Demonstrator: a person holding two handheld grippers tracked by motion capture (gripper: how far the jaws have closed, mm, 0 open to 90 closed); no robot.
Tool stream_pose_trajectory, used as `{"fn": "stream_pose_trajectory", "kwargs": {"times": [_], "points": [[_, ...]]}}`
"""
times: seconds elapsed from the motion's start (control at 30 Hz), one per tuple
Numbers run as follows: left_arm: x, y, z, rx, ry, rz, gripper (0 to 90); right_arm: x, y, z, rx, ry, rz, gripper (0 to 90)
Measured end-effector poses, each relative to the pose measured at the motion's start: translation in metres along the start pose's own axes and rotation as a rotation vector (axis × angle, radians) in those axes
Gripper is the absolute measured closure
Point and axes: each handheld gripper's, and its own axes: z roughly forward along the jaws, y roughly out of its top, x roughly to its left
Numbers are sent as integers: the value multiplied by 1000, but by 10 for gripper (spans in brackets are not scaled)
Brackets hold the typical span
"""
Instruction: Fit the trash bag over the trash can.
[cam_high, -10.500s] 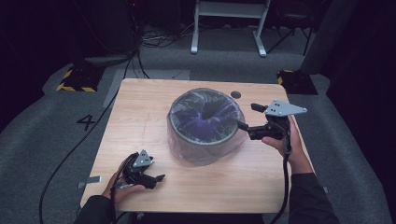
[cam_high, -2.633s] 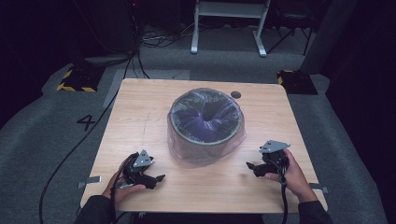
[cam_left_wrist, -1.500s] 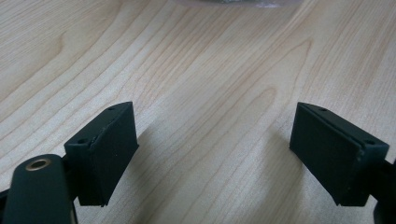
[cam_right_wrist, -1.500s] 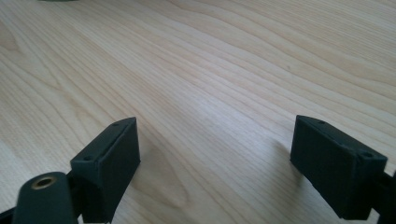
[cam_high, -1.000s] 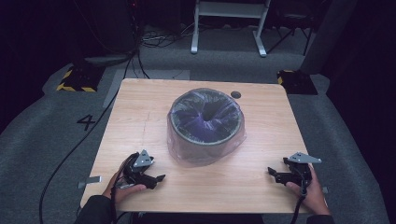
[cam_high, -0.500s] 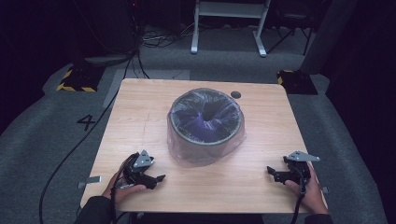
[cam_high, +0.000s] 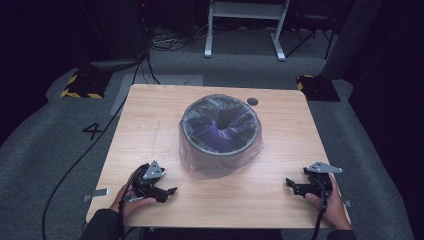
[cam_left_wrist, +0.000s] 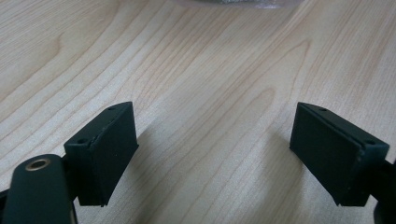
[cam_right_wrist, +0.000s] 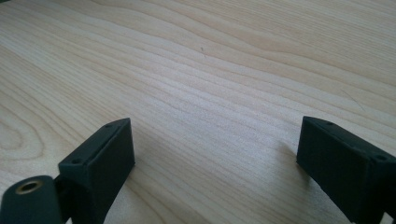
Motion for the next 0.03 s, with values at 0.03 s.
{"fn": "stream_pose_trajectory", "kwargs": {"times": [0.03], "points": [[0,0,0,0,0,2,145,0,0,0,0,0,0,111]]}}
